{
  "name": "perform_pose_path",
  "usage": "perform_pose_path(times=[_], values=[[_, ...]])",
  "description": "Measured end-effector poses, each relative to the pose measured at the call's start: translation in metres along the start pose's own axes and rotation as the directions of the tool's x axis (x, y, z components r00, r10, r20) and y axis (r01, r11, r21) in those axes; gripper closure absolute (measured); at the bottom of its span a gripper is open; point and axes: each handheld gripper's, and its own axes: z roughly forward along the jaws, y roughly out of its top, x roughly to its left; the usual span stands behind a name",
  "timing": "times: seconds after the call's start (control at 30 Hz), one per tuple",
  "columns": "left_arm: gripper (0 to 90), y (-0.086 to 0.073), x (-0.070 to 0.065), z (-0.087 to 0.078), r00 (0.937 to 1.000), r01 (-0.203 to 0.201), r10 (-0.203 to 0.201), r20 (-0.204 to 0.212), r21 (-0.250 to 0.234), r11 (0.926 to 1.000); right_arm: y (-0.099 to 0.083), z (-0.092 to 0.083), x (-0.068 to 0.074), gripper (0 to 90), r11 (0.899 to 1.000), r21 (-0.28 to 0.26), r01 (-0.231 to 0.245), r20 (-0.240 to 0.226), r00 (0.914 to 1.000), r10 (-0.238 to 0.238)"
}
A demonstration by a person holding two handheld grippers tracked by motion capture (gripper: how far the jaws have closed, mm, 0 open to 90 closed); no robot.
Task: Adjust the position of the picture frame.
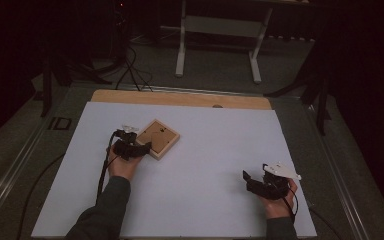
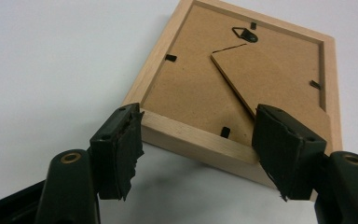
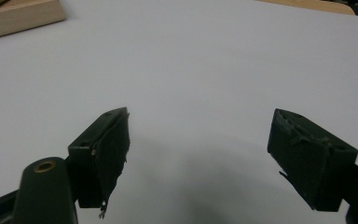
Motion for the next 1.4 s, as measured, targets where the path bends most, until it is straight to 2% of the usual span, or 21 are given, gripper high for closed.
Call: perform_pose_path(times=[0.17, 0.4, 0.5, 0.53, 0.57, 0.93, 1.07, 1.4], values=[[34.5, 0.001, 0.004, 0.000, 0.9997, 0.023, -0.023, 0.008, 0.006, 0.9997, 0.000, 0.001, 0.001, 20.4, 1.000, 0.005, 0.001, 0.000, 1.0000, -0.001], [35.0, 0.003, 0.003, 0.001, 0.9999, 0.015, -0.015, -0.008, 0.020, 0.9997, 0.000, 0.001, 0.001, 20.4, 1.000, 0.004, 0.000, -0.001, 1.0000, 0.000], [38.8, 0.004, 0.005, 0.001, 0.9994, 0.034, -0.033, -0.006, 0.019, 0.9993, 0.000, 0.001, 0.001, 20.4, 1.000, 0.005, 0.003, -0.002, 1.0000, -0.003], [43.6, 0.004, 0.005, 0.000, 0.9993, 0.037, -0.037, -0.007, 0.018, 0.9991, 0.000, 0.001, 0.001, 20.4, 1.000, 0.005, 0.004, -0.003, 1.0000, -0.004], [44.7, 0.004, 0.005, 0.000, 0.9993, 0.037, -0.037, -0.004, 0.018, 0.9991, 0.000, 0.001, 0.001, 20.4, 1.000, 0.005, 0.003, -0.003, 1.0000, -0.003], [58.5, 0.007, 0.000, -0.001, 1.0000, -0.003, 0.003, 0.007, 0.028, 0.9996, 0.000, 0.001, 0.001, 20.4, 1.000, 0.006, 0.006, -0.003, 1.0000, -0.006], [62.2, 0.007, -0.001, 0.000, 0.9999, -0.005, 0.005, 0.014, 0.027, 0.9996, 0.000, 0.001, 0.001, 20.4, 1.000, 0.006, 0.005, -0.003, 1.0000, -0.005], [71.5, 0.011, -0.009, 0.001, 0.9986, -0.050, 0.049, 0.019, 0.027, 0.9984, 0.000, 0.001, 0.001, 20.4, 1.000, 0.007, 0.008, -0.005, 1.0000, -0.008]])
